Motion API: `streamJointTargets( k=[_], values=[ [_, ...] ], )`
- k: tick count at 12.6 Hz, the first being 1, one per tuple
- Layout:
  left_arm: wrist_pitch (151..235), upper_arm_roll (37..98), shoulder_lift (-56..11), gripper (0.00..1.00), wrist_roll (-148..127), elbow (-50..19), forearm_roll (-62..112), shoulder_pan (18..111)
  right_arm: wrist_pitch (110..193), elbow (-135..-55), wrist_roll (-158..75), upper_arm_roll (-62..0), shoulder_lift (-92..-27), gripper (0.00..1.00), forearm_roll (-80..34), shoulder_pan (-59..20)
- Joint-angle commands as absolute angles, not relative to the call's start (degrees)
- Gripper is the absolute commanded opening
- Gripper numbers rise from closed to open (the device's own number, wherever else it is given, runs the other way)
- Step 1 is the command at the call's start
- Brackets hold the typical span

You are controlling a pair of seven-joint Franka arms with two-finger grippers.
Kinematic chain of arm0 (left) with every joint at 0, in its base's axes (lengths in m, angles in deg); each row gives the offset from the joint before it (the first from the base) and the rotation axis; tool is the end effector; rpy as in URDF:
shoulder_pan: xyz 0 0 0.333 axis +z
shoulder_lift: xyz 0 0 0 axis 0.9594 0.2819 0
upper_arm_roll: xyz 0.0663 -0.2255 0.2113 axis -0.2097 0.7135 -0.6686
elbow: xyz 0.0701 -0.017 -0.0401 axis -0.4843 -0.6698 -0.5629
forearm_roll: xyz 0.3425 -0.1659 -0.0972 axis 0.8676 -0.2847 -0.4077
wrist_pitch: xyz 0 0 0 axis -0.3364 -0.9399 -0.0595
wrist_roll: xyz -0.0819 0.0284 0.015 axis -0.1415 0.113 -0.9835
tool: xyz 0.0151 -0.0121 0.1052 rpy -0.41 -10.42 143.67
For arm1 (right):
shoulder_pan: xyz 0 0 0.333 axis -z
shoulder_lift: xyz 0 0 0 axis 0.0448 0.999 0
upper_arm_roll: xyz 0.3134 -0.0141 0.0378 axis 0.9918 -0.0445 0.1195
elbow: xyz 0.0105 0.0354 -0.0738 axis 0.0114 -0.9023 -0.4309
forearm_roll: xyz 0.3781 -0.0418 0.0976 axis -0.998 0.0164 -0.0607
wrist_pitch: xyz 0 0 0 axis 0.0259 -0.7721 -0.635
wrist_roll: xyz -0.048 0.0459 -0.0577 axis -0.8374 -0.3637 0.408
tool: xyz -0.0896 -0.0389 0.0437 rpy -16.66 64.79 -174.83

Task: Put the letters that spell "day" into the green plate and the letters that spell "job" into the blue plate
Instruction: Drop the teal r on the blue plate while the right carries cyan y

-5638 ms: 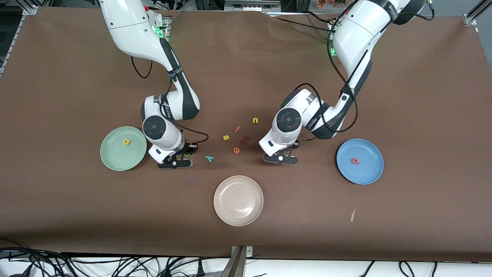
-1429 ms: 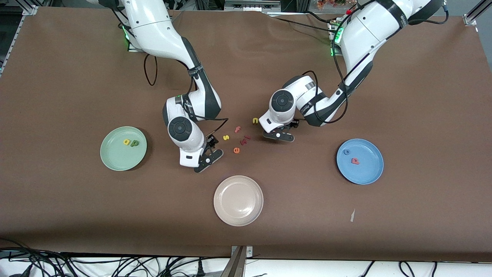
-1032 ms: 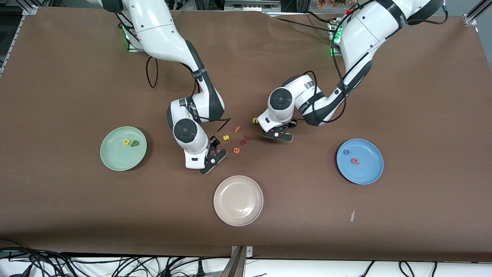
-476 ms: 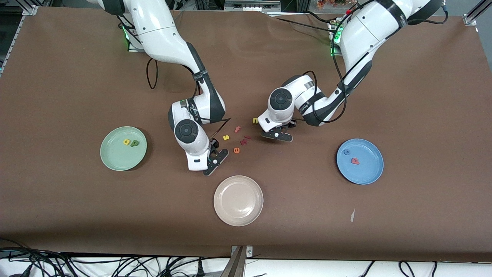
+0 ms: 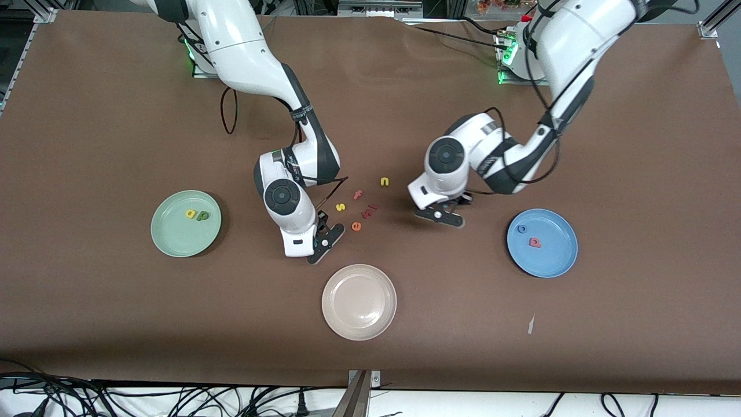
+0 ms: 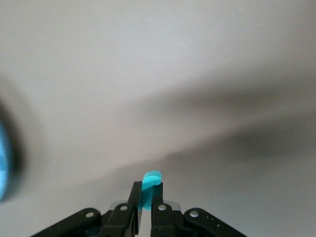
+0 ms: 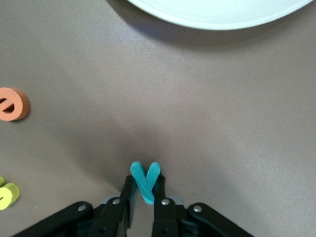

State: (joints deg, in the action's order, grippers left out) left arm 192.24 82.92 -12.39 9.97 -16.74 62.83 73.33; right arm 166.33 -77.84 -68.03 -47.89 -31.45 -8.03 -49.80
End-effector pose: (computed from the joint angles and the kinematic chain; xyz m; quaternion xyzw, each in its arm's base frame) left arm 0.5598 -0.3083 0.2470 -0.9793 0.1710 0.0670 0.0854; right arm 0.6272 0.3642 0.1818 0.9045 0.4263 0.0086 0.0037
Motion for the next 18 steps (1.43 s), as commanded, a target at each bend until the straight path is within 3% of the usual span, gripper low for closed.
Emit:
streamJointTargets(
  k=[1,6,11,12,13,18],
  values=[
    [189.32,83.04,-15.96,0.06,-3.64,-17.27,63.85,79.14,166.38,-76.14,-67.93,-47.87,-30.23,0.0,-7.34,-49.68],
    [189.49,82.77,-15.53,0.07,-20.13,-16.13,64.03,89.95,161.65,-76.4,-65.49,-50.05,-34.0,0.0,-9.53,-48.45],
    [193.08,81.55,-10.0,0.08,-24.79,-16.13,64.12,96.64,142.95,-76.75,-61.6,-60.06,-38.57,0.0,-9.62,-48.54],
    [193.96,81.19,-9.29,0.33,-25.05,-16.21,64.03,97.09,139.86,-77.8,-61.6,-62.35,-39.62,0.0,-9.62,-48.45],
    [194.06,80.84,-8.85,0.99,-25.05,-16.13,63.94,97.18,137.75,-79.03,-61.86,-64.46,-40.33,0.0,-9.62,-48.45],
    [193.27,81.1,-9.72,1.0,-25.41,-13.15,62.54,98.06,139.38,-89.83,-62.66,-70.88,-43.93,0.0,-9.71,-48.54]
  ],
)
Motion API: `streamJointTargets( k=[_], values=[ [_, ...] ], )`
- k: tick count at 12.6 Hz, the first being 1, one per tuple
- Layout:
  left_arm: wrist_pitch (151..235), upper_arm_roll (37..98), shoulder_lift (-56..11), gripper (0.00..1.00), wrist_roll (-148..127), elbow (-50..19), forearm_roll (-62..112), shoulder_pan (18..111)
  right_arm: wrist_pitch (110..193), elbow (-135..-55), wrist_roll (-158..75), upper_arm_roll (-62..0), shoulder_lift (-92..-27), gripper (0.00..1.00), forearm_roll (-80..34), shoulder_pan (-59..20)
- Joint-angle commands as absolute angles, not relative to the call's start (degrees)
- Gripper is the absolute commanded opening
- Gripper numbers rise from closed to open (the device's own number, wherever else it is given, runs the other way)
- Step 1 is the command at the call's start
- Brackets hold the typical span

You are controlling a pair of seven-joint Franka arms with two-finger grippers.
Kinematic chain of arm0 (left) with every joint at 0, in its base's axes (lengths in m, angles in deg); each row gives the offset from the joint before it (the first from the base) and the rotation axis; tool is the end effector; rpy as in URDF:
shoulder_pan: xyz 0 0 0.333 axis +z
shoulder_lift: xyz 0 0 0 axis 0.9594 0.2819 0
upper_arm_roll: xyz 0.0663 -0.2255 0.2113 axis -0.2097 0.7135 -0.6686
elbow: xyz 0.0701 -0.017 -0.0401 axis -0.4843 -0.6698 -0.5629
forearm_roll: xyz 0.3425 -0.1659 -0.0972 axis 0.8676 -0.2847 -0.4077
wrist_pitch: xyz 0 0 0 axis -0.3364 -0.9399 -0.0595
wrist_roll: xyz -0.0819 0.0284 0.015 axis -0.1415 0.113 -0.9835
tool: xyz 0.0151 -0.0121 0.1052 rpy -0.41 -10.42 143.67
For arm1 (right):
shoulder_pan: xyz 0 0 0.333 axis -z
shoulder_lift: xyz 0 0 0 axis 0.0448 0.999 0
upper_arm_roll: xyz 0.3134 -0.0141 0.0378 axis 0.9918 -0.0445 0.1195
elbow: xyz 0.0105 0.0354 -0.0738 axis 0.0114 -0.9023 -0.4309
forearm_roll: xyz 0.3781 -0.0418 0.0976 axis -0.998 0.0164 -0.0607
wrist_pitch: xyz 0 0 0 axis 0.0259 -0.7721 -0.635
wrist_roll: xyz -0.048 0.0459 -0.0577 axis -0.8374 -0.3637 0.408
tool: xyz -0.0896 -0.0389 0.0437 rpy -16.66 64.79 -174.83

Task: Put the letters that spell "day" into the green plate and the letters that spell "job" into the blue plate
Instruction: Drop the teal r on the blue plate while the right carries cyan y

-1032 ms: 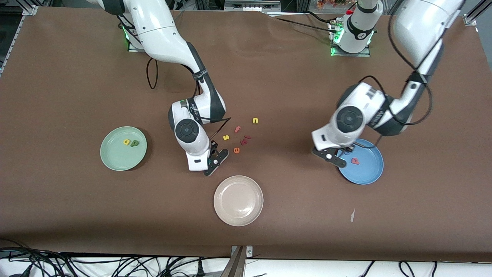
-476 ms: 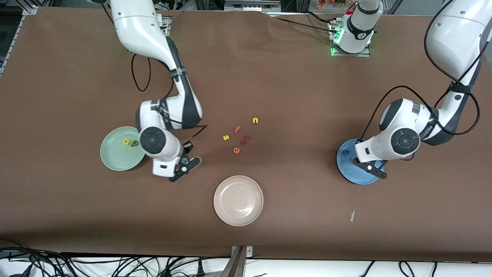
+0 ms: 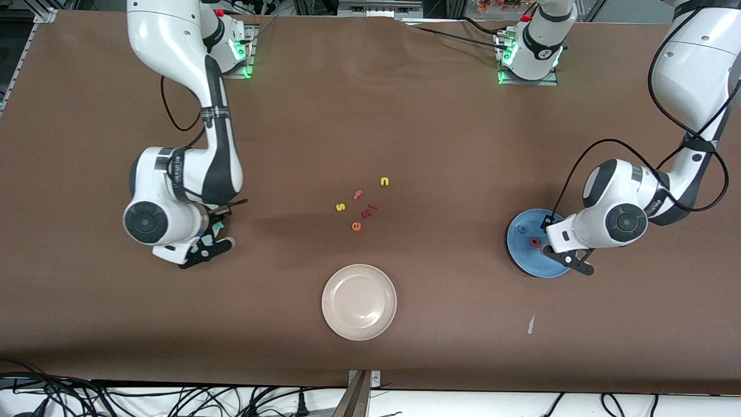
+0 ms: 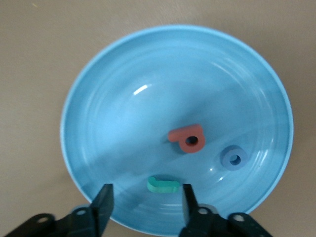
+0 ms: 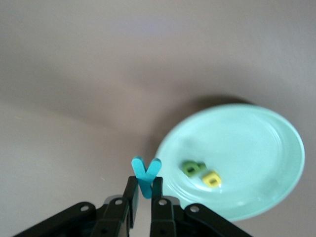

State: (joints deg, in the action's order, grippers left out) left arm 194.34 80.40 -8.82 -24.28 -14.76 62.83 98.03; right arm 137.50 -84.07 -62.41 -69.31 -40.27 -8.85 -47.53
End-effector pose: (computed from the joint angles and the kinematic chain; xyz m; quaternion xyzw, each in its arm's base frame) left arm 0.6471 -0.0216 0.2190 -0.9673 0.2313 0.0997 0.0313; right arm 0.6509 0.1266 0.2809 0.9669 0.1967 -0.1590 0.0329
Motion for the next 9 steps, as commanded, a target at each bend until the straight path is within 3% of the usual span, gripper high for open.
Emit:
streamJointTargets(
  k=[1,4,6,9],
  values=[
    [192.66,82.49,-10.86,1.0,-25.32,-12.44,61.32,98.32,140.79,-92.46,-62.66,-72.2,-45.07,0.0,-9.8,-48.54],
    [184.08,88.2,-12.71,1.0,-25.14,-5.52,60.08,98.41,150.35,-101.86,-62.66,-73.88,-49.29,0.0,-10.15,-48.45],
    [176.69,88.49,-12.63,1.0,-24.88,2.39,60.07,97.18,157.11,-107.05,-62.66,-73.97,-50.44,0.0,-11.46,-48.54],
    [172.46,89.36,-14.63,1.0,-24.44,8.02,56.94,97.35,165.83,-112.87,-63.8,-73.97,-52.55,0.0,-12.96,-48.45]
  ],
)
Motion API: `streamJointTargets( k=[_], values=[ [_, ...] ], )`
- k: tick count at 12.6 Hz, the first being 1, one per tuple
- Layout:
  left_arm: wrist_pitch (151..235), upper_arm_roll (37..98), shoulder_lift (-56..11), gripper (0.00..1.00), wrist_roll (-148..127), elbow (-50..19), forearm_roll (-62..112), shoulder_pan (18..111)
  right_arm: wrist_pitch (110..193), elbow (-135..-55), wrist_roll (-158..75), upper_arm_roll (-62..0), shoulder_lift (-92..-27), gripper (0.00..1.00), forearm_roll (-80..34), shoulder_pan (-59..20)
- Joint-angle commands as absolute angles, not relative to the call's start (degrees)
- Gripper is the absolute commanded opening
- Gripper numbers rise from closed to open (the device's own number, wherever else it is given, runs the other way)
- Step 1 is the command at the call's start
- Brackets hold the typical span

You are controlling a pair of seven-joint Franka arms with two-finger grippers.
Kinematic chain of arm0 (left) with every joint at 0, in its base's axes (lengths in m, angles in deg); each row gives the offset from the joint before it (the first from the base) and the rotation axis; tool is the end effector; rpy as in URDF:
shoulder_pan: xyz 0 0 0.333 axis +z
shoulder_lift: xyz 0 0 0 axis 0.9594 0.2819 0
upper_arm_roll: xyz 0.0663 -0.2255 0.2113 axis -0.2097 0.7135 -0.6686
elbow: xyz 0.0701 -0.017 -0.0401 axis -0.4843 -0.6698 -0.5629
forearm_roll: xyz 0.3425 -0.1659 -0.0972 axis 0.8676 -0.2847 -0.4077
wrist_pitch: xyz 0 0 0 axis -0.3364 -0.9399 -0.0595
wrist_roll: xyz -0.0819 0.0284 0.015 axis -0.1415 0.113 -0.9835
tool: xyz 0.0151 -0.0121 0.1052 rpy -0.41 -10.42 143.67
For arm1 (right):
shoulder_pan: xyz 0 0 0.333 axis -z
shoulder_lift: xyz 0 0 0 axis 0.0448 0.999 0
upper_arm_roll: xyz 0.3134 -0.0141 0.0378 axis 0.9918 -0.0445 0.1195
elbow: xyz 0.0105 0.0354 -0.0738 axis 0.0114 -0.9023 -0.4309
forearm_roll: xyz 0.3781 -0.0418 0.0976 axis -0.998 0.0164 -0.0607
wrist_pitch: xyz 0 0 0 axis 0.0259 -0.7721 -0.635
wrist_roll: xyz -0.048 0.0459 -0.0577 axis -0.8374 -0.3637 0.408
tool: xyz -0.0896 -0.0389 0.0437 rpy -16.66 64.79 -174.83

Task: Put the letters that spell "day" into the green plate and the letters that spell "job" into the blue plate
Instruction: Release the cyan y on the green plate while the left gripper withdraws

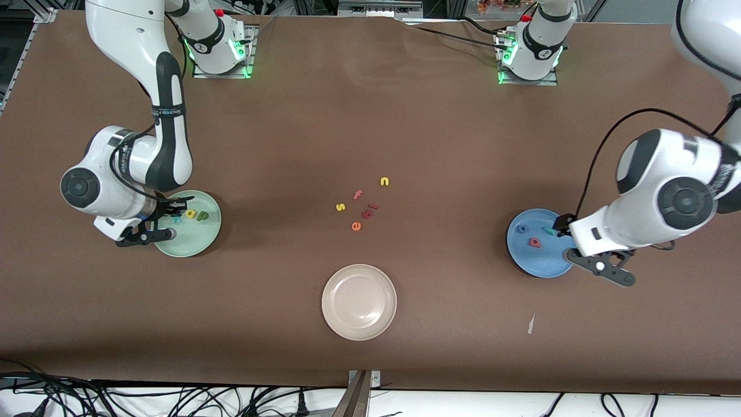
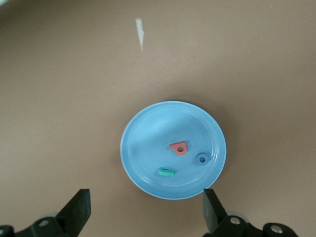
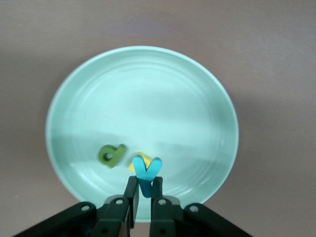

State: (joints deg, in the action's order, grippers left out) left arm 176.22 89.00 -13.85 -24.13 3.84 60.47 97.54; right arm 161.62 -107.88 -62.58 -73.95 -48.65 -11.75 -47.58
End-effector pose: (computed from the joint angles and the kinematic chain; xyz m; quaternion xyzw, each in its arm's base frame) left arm 0.6895 -0.0562 0.4112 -0.9742 0.2174 0.0457 0.0394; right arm 0.6007 0.0022 0.2480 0.9935 0.0855 -0.0679 0.0321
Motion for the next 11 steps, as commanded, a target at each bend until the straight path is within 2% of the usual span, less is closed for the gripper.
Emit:
streamJointTargets(
  k=[1,2,3,4,5,9,10,11],
  values=[
    [170.96,89.1,-15.17,1.0,-24.35,10.22,55.08,97.27,165.85,-112.88,-63.8,-73.97,-52.55,0.0,-13.57,-48.45],
    [170.25,89.1,-15.87,1.0,-24.44,11.37,54.54,97.79,165.15,-112.53,-62.93,-73.8,-52.55,0.53,-13.67,-48.62],
    [169.46,88.75,-17.96,1.0,-24.35,11.38,53.32,97.79,164.71,-112.44,-62.92,-73.8,-52.55,1.0,-13.58,-48.62],
    [168.76,87.36,-19.9,1.0,-24.35,11.3,50.87,97.27,163.75,-111.74,-62.84,-73.8,-52.55,1.0,-13.58,-48.54],
    [168.14,82.12,-23.49,1.0,-24.44,10.95,47.54,94.57,162.09,-110.61,-62.75,-73.8,-52.55,1.0,-13.58,-48.54],
    [164.63,55.07,-32.83,1.0,-24.88,10.07,32.59,78.95,157.95,-107.53,-57.23,-73.36,-52.55,1.0,-13.58,-49.32],
    [161.75,50.39,-34.58,1.0,-24.71,9.72,31.95,75.42,156.02,-105.95,-54.34,-73.36,-52.46,1.0,-13.49,-50.2],
    [161.37,49.64,-36.42,1.0,-24.09,7.19,32.56,73.73,154.18,-104.46,-51.09,-73.36,-52.2,1.0,-13.49,-51.25]
  ],
)
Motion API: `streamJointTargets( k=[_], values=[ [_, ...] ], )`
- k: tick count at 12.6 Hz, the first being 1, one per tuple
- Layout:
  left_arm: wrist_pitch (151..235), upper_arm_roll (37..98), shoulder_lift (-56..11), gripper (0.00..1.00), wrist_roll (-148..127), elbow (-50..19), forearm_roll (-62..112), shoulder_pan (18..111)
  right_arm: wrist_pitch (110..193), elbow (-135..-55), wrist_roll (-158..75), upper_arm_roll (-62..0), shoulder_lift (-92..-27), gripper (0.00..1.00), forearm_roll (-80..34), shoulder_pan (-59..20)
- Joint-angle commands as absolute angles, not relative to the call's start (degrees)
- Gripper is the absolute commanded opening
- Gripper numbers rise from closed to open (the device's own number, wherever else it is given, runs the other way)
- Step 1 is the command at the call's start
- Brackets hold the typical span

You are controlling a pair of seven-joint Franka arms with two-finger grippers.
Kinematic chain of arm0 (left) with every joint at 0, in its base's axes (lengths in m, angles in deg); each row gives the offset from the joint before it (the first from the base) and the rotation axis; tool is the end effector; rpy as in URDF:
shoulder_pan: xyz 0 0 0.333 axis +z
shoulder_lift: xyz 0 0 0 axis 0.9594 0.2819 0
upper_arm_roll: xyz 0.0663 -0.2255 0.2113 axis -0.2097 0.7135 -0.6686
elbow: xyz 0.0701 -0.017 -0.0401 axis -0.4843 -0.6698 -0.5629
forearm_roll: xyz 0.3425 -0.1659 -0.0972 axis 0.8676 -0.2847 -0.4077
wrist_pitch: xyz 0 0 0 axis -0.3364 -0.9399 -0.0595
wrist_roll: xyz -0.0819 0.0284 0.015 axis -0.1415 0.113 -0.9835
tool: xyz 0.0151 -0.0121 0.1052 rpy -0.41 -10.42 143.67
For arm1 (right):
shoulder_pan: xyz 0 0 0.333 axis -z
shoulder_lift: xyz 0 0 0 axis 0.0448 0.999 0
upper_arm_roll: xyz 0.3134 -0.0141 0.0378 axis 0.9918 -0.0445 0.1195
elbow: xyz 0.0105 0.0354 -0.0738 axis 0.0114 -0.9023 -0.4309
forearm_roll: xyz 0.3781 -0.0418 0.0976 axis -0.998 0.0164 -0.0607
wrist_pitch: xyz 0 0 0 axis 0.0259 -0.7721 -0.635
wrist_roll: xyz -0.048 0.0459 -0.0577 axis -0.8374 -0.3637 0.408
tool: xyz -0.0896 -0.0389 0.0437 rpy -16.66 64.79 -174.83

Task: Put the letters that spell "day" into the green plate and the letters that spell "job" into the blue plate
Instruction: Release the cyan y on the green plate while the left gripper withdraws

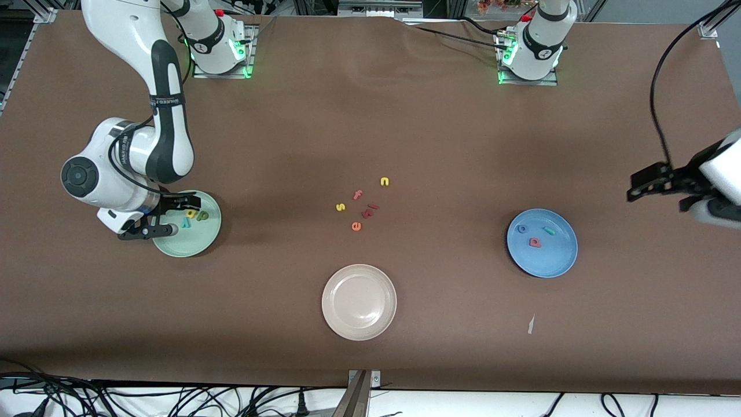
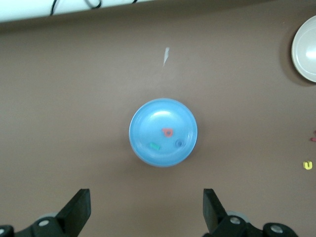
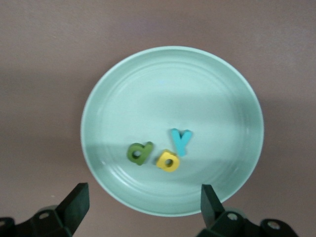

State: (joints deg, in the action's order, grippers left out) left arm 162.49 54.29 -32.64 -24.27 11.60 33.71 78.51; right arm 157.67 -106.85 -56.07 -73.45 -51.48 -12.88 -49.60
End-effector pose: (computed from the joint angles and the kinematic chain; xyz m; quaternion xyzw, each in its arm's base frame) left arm 0.6299 0.0051 0.6088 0.9978 -0.0642 -0.0037 0.0174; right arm 0.6003 0.0364 0.2686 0.9963 0.0475 -0.0714 0.0009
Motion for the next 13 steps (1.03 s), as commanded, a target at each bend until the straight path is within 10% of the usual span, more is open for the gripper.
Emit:
streamJointTargets(
  k=[1,6,13],
  values=[
    [162.06,49.55,-38.79,1.0,-22.61,3.6,32.74,73.54,152.77,-102.79,-47.75,-73.36,-51.94,1.0,-13.49,-52.39],
    [167.96,49.64,-49.27,1.0,-21.1,-11.19,32.65,74.33,151.26,-100.49,-41.57,-73.09,-51.41,1.0,-13.05,-55.21],
    [165.94,49.64,-48.75,1.0,-21.19,-10.33,32.65,74.41,150.21,-99.26,-37.87,-71.0,-51.76,1.0,-11.03,-53.39]
  ],
)
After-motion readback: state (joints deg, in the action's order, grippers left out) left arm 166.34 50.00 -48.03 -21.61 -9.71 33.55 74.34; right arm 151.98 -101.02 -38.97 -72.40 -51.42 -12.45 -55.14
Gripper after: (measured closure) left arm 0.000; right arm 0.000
